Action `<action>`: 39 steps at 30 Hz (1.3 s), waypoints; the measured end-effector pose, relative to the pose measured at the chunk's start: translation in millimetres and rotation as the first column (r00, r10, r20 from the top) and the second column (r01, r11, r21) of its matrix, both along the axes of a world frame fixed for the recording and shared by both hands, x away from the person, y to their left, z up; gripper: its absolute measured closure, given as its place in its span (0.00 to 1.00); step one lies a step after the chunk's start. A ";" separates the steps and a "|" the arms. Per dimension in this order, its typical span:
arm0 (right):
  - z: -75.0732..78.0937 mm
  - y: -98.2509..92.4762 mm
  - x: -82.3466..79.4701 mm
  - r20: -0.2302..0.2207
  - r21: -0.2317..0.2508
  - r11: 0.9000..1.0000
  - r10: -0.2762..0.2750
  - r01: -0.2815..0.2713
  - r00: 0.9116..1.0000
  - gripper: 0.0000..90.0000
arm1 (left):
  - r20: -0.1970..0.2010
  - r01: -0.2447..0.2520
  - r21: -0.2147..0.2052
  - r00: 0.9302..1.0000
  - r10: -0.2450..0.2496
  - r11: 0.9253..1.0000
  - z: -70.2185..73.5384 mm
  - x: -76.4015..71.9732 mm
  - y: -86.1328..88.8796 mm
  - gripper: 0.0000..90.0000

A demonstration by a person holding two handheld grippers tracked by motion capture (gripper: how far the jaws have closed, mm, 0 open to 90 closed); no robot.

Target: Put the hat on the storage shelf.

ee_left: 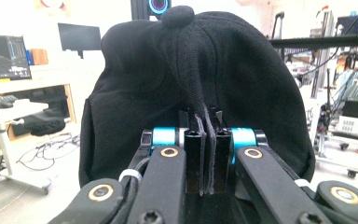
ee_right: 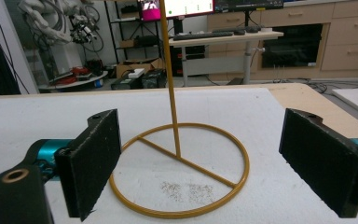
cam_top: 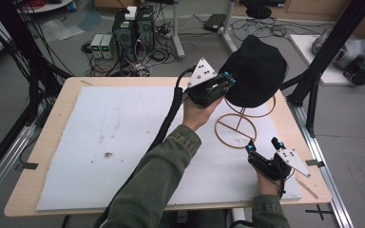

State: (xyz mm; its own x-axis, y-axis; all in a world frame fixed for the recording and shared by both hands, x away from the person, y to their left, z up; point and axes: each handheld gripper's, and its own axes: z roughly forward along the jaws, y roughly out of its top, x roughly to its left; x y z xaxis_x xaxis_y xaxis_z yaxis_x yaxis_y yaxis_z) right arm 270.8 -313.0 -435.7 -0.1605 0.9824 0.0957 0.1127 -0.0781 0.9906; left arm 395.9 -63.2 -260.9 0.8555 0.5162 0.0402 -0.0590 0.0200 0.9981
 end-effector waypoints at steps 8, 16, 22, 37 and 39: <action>-0.4 -2.1 1.1 -0.007 0.009 1.000 -0.004 0.004 1.000 0.13 | -0.051 -0.005 0.106 0.999 0.011 0.994 5.0 11.8 -22.3 0.97; 0.2 -0.9 1.1 -0.007 0.014 1.000 -0.001 0.001 1.000 0.13 | -0.173 0.048 0.154 0.985 -0.021 0.987 5.6 21.1 -36.3 0.94; 0.5 -1.8 0.6 -0.001 0.010 1.000 -0.001 0.001 1.000 0.13 | -0.174 0.040 0.192 0.985 -0.006 0.981 5.9 19.2 -36.8 0.93; 0.5 -1.4 0.8 0.007 0.004 1.000 0.003 -0.003 1.000 0.13 | -0.199 -0.003 0.144 0.980 0.032 0.990 -5.9 19.5 -14.0 0.57; 0.5 -1.1 0.7 0.003 0.004 1.000 0.004 -0.004 1.000 0.13 | -0.197 -0.014 0.116 0.980 0.037 0.993 -7.6 20.0 -7.4 0.51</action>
State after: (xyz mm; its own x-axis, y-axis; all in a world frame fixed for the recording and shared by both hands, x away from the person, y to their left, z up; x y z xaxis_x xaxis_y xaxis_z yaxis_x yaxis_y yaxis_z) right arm 271.5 -314.1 -435.2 -0.1646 0.9813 0.0995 0.1103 -0.0819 0.9905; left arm 415.9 -70.5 -268.6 0.8389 0.5399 -0.0696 0.1418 -0.0934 0.9855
